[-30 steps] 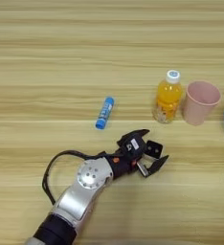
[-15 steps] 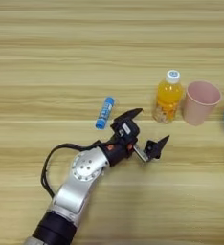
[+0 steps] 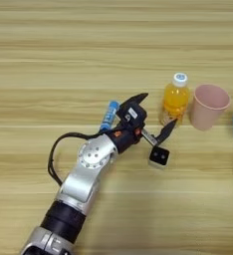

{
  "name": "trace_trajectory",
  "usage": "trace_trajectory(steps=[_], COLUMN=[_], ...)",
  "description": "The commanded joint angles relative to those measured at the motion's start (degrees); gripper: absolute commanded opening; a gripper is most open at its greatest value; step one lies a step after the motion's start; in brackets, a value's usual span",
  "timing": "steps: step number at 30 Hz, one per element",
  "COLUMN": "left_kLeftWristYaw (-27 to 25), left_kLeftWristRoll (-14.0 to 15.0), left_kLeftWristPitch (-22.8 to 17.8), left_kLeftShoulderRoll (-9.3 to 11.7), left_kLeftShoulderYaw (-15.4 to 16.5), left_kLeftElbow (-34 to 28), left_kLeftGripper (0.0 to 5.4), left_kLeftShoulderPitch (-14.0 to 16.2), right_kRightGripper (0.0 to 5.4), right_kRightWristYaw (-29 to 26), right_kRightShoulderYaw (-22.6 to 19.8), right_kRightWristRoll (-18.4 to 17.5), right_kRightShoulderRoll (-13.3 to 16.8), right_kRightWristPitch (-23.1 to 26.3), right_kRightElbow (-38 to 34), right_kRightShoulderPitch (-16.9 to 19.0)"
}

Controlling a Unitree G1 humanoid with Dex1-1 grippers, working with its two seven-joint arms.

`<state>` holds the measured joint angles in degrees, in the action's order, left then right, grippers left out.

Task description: Move the objects on the table

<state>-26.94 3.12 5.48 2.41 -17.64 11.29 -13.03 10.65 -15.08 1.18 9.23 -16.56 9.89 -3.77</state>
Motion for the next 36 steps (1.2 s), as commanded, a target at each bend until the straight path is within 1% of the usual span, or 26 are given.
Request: trace_trajectory(steps=[1, 3, 5, 12, 19, 29, 36], left_kLeftWristYaw=[0.65, 0.66, 0.48, -0.04, -0.79, -1.35, -1.22], left_kLeftWristRoll=[-0.56, -0.77, -0.9, -0.96, -0.83, -1.38, -1.79], left_kLeftWristPitch=[0.12, 0.41, 0.51, 0.88, 0.74, 0.17, 0.27], left_kLeftShoulderRoll=[-0.6, -0.85, -0.96, -1.36, -1.59, -2.49, -3.61], left_kLeftShoulderYaw=[1.67, 1.93, 1.99, 1.96, 1.64, 0.88, 0.01], left_kLeftElbow=[5.08, 6.52, 7.1, 8.21, 7.75, 8.4, 9.79], left_kLeftGripper=[5.37, 5.37, 5.37, 5.37, 5.37, 5.37, 5.37], left_kLeftShoulderPitch=[-4.52, -5.71, -6.27, -7.05, -7.07, -8.96, -10.65], right_kRightGripper=[5.4, 5.4, 5.4, 5.4, 5.4, 5.4, 5.4], right_kRightWristYaw=[0.53, 0.68, 0.79, 1.15, 1.73, 2.08, 2.14], right_kRightShoulderYaw=[0.68, 0.8, 0.88, 1.2, 1.68, 1.98, 2.0], right_kRightWristRoll=[0.75, 0.87, 0.94, 1.24, 1.49, 1.79, 1.79], right_kRightShoulderRoll=[-0.71, -0.94, -1.1, -1.57, -2.02, -2.73, -2.93], right_kRightWristPitch=[0.94, 1.01, 1.13, 1.46, 1.67, 2.09, 2.14], right_kRightElbow=[-0.8, -1.12, -1.39, -1.76, -2.0, -2.52, -2.55], right_kRightShoulderPitch=[-0.41, -0.3, -0.24, -0.36, -0.53, -0.62, -0.67])
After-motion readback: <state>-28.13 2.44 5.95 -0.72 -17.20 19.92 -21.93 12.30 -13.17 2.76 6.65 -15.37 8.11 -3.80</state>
